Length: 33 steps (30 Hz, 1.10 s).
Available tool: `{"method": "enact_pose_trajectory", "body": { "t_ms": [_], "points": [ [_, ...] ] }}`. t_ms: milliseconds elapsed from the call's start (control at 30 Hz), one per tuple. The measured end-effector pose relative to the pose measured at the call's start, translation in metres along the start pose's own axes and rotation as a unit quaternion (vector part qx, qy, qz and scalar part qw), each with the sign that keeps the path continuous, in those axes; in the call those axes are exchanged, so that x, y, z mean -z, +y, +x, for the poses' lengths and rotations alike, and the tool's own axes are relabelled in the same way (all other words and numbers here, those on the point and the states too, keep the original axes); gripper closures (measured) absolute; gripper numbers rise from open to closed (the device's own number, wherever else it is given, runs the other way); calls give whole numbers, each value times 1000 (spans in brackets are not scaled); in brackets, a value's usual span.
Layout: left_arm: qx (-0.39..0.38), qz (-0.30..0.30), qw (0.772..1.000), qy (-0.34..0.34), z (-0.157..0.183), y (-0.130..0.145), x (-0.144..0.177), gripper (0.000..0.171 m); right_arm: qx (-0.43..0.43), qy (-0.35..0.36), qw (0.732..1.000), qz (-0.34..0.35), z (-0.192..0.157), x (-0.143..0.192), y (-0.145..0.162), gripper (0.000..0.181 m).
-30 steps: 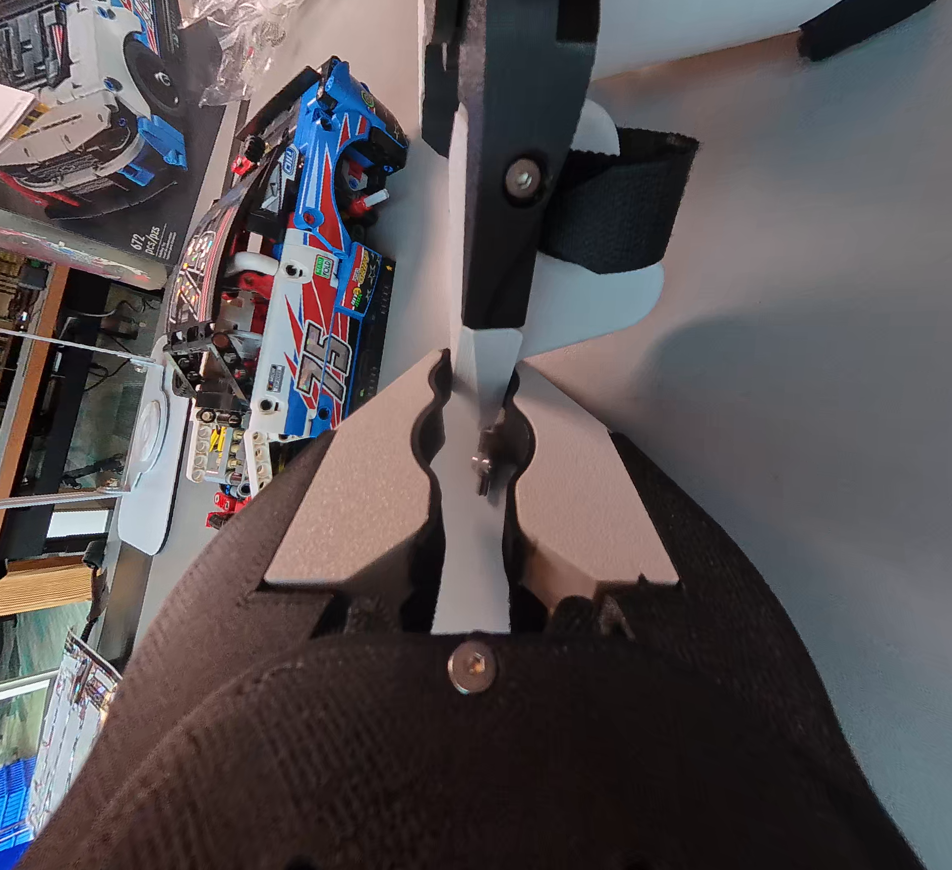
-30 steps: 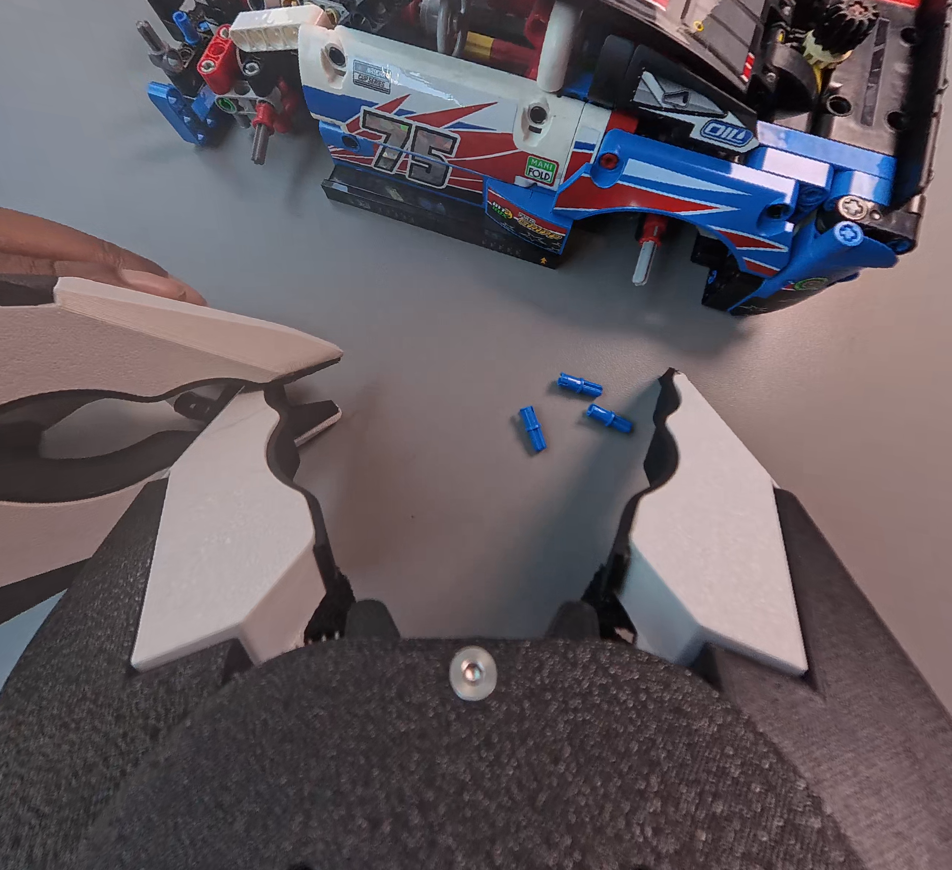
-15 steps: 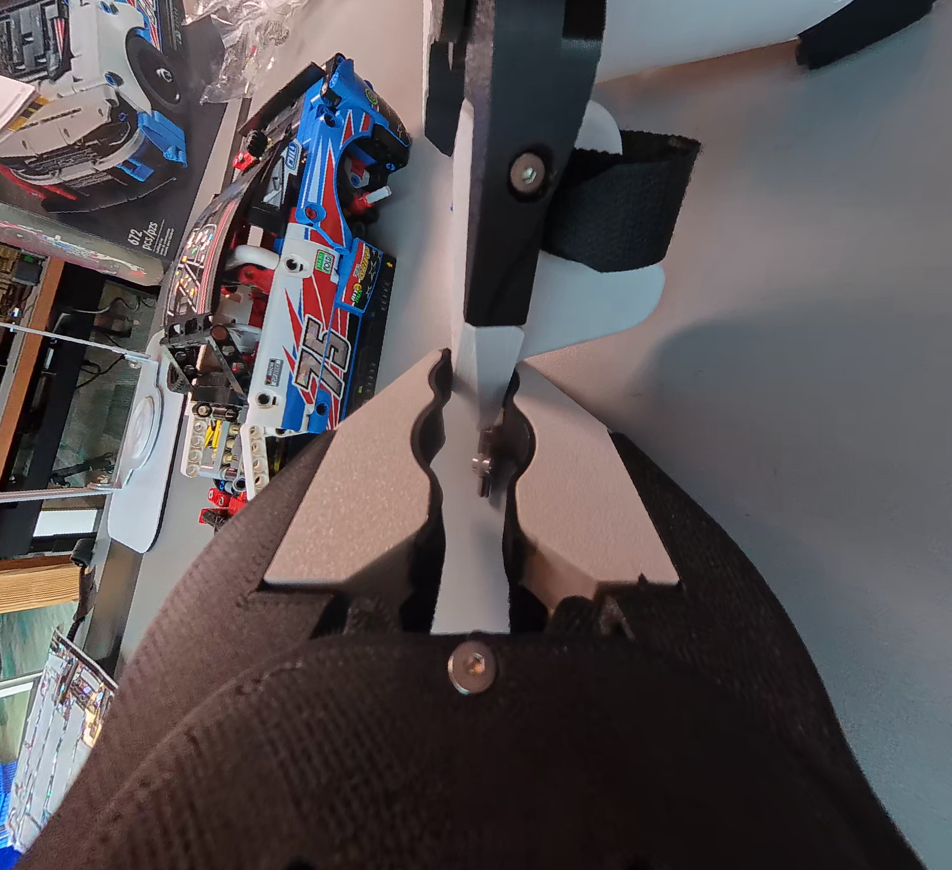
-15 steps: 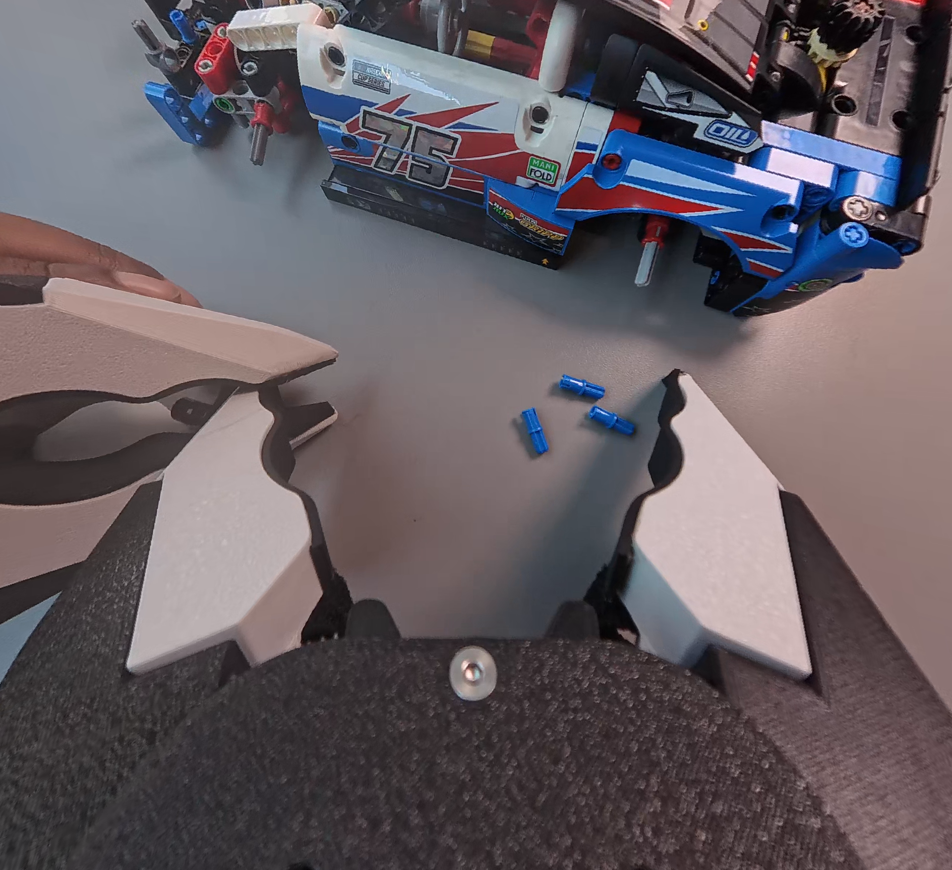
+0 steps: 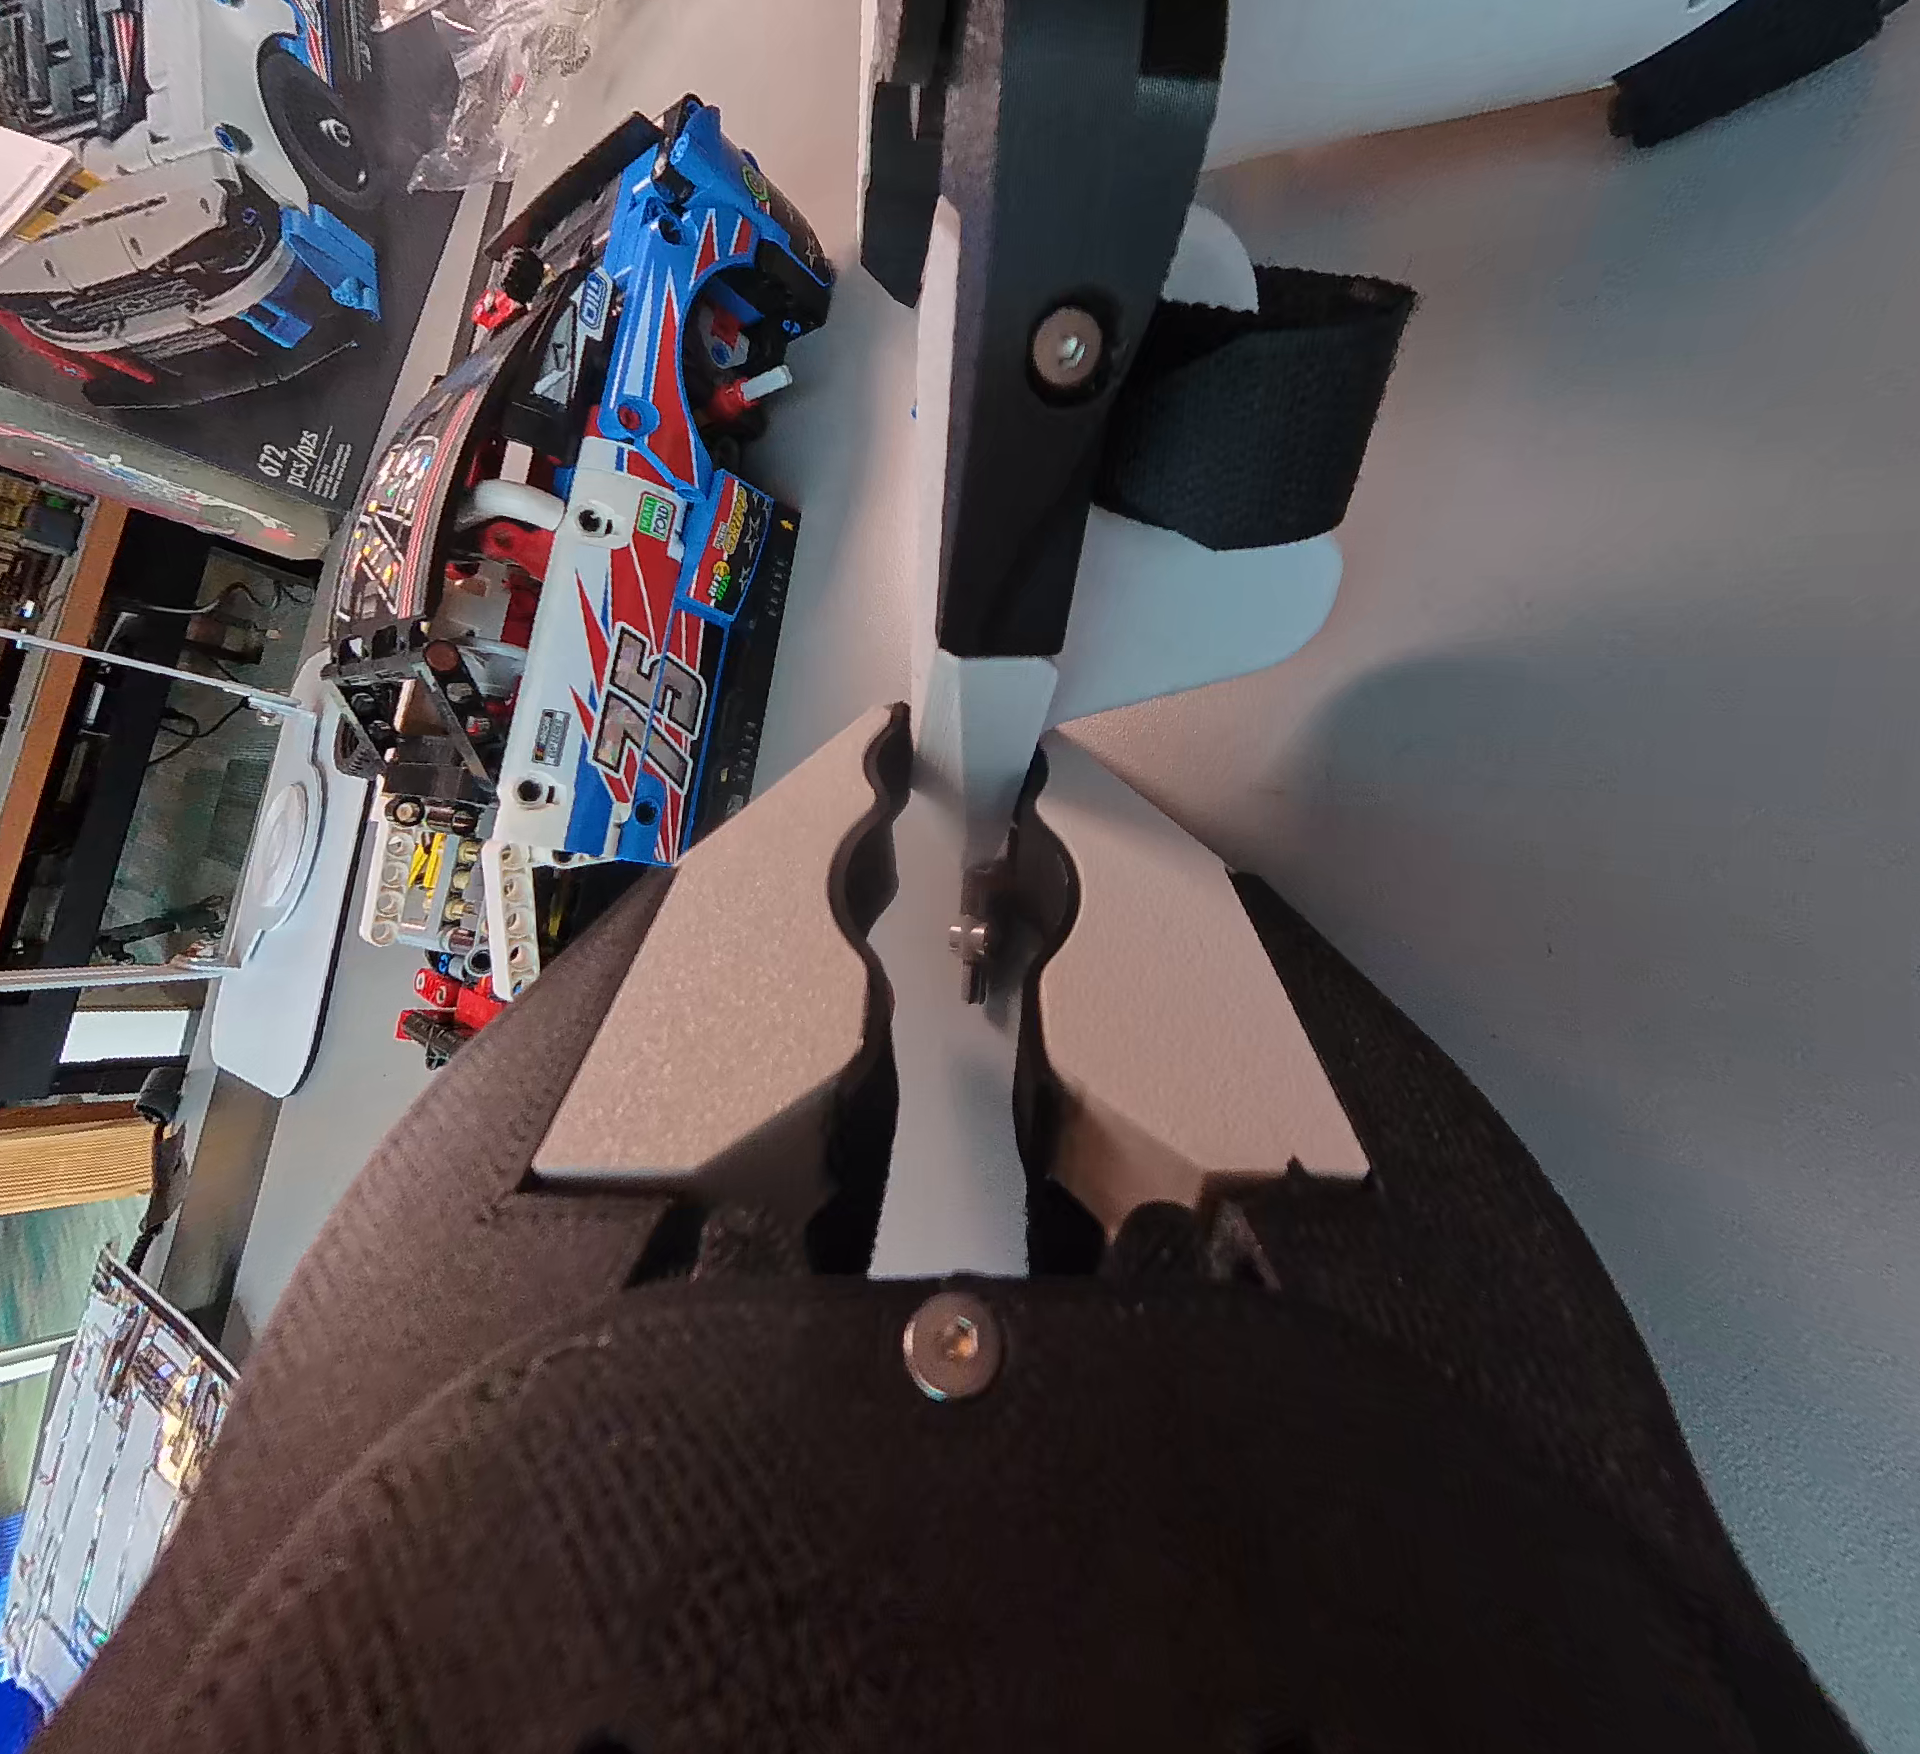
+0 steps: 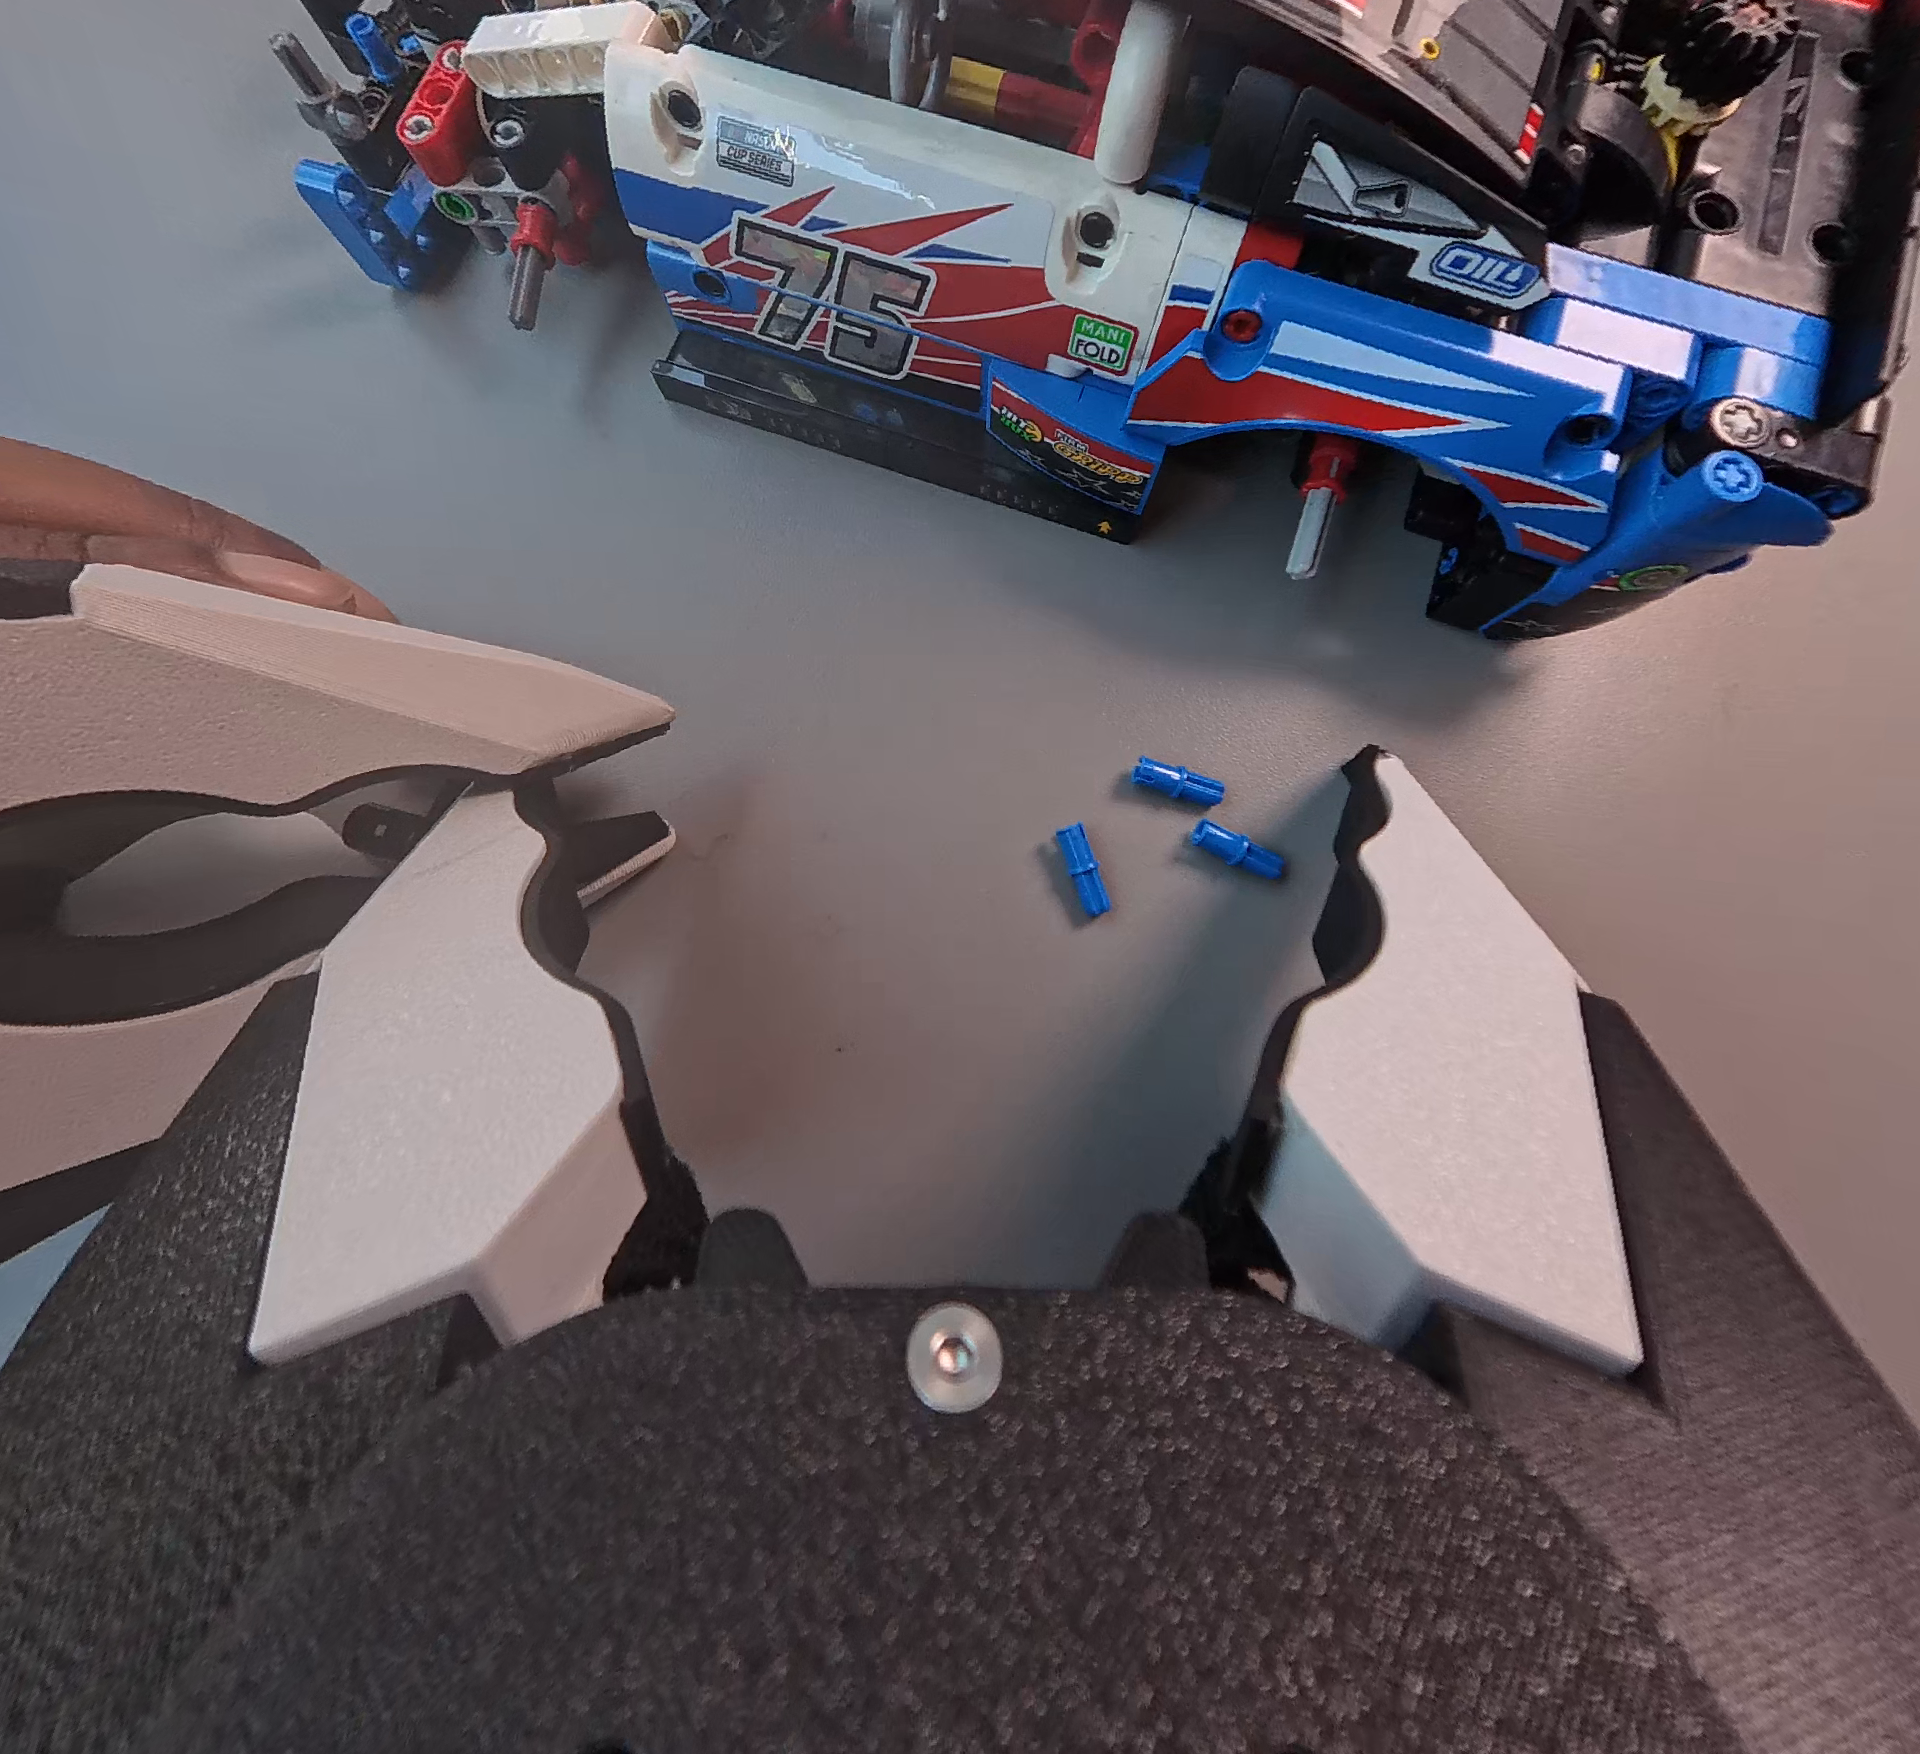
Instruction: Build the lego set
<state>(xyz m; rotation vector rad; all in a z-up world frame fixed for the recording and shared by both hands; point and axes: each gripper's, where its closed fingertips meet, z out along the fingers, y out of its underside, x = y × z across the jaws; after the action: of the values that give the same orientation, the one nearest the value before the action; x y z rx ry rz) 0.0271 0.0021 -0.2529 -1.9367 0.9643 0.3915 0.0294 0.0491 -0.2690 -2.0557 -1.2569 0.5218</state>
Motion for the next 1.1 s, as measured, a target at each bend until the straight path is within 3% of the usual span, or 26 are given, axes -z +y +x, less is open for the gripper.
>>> {"method": "enact_pose_trajectory", "body": {
  "t_ms": [1100],
  "points": [
    [2, -8, 1000, -2, 0, 1, 0, 155, 0, -2, 1000, -1, 0, 0, 0, 38]
  ]
}}
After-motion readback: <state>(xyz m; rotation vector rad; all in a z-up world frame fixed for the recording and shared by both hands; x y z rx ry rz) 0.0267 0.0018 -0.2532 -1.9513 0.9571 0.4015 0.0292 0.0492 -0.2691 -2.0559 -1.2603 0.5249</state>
